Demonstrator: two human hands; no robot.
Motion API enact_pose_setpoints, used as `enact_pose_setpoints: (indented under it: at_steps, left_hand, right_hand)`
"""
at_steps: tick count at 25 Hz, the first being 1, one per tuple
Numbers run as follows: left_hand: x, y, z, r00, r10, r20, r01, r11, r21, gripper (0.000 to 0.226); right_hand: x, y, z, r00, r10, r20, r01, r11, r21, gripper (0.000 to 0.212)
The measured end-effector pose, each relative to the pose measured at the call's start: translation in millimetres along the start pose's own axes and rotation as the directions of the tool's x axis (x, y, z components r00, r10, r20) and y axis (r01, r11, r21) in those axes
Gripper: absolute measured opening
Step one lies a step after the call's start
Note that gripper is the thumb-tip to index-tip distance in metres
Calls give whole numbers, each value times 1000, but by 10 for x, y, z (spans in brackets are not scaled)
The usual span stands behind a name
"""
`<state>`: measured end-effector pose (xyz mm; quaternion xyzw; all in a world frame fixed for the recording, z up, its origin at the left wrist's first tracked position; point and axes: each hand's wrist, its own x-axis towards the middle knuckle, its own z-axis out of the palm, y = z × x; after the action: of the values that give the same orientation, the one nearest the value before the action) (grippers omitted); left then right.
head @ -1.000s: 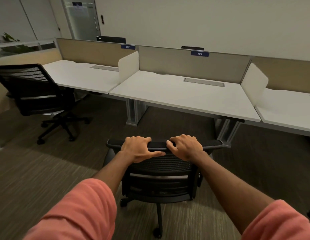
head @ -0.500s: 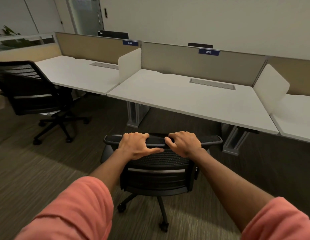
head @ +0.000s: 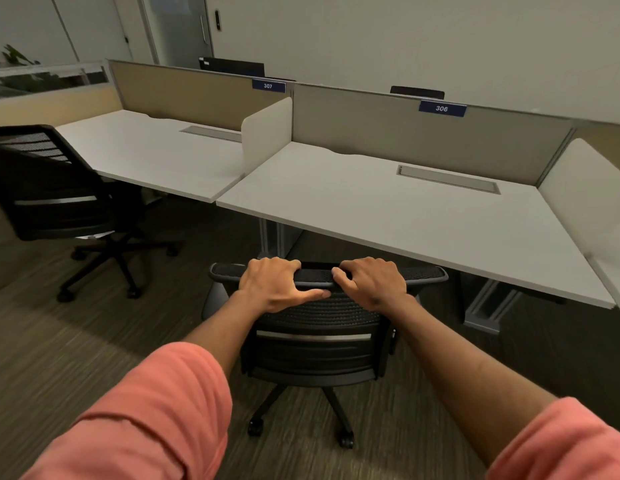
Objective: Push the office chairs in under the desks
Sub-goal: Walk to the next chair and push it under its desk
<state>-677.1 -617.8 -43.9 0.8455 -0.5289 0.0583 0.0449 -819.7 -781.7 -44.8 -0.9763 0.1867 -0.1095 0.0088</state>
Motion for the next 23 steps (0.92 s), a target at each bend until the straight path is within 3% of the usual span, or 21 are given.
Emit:
enact_pose_setpoints:
  at_steps: [6,12,23]
  left_hand:
    - [605,-413,48,1000,-3,10,3,1000,-3,82]
    - [1082,-637,128,998,-56,7,56,998,6,94]
    - [1525,-769,221,992,-119,-33,120,993,22,93]
  right_hand:
    - [736,108,127,1000,9,13,-9,1000,-3,51]
    - [1307,261,264,999,40,19,-39,999,-28,44]
    - [1877,474,351,997,-47,68,57,986,-156,41]
